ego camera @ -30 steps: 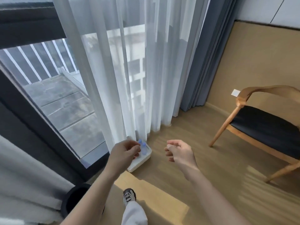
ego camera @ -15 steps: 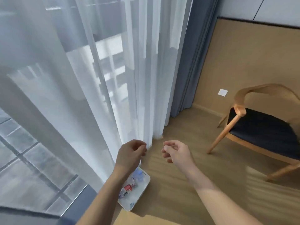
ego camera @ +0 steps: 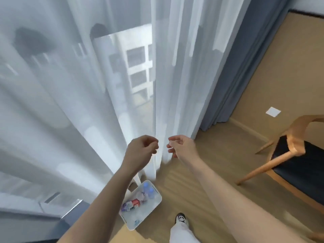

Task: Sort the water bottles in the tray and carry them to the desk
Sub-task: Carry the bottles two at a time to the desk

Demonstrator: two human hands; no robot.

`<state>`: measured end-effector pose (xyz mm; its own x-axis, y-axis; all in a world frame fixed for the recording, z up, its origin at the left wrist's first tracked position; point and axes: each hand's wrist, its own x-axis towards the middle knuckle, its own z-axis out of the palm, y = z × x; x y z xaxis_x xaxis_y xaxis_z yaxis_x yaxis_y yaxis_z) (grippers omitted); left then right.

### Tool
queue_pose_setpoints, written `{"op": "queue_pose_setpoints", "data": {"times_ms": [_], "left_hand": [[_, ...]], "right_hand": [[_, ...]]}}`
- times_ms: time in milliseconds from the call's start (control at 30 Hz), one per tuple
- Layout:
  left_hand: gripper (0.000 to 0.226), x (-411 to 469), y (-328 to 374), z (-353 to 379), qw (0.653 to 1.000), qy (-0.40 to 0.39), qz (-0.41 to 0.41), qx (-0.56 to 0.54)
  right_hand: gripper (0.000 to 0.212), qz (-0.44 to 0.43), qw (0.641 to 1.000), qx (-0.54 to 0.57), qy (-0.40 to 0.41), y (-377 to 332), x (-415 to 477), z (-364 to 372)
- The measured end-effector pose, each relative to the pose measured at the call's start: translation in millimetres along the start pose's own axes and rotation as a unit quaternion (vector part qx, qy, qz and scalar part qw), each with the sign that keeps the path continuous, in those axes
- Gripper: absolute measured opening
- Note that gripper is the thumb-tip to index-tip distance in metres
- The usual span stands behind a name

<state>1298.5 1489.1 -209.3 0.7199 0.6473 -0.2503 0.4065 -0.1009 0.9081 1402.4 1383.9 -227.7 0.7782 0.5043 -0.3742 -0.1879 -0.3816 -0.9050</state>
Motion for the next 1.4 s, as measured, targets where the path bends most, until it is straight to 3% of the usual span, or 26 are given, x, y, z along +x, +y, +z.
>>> {"op": "queue_pose_setpoints", "data": {"times_ms": [267,433,700,900,1033,1133,1233,1300,1400], "left_hand": [[0.014,23.0,-28.6,14.4,0.983,0.103,-0.154,0.001],[0.015,39.0,-73.3,33.8,0.969,0.092,-0.222,0.051],[0.015,116.1,-270.8,120.8,0.935,-0.039,-0.330,0.125],[0.045,182.2,-442.8,169.1,0.906,-0.074,-0.353,0.220],[0.061,228.8,-526.7,192.6,0.908,-0.083,-0.310,0.271],[0.066,254.9,-585.2,205.6,0.907,-0.090,-0.296,0.286],[0.075,273.4,-630.5,208.8,0.930,-0.035,-0.310,0.196],[0.066,282.2,-651.0,211.0,0.940,-0.016,-0.301,0.161],[0.052,285.4,-665.5,218.0,0.941,-0.027,-0.258,0.217]], "right_hand": [[0.016,0.039,0.990,-0.043,-0.127,15.1,77.3,1.5],[0.013,0.092,0.981,-0.066,-0.159,66.7,105.6,8.2],[0.018,0.214,0.958,-0.144,-0.128,279.7,169.1,37.0],[0.038,0.260,0.924,-0.195,-0.199,440.2,226.3,94.3],[0.060,0.246,0.910,-0.239,-0.233,524.1,259.1,121.8],[0.070,0.180,0.898,-0.313,-0.253,576.9,286.5,143.4],[0.076,0.096,0.897,-0.341,-0.264,614.6,309.1,168.6],[0.069,0.075,0.918,-0.315,-0.230,631.3,324.1,185.8],[0.042,0.037,0.932,-0.316,-0.172,645.7,333.7,203.5]]}}
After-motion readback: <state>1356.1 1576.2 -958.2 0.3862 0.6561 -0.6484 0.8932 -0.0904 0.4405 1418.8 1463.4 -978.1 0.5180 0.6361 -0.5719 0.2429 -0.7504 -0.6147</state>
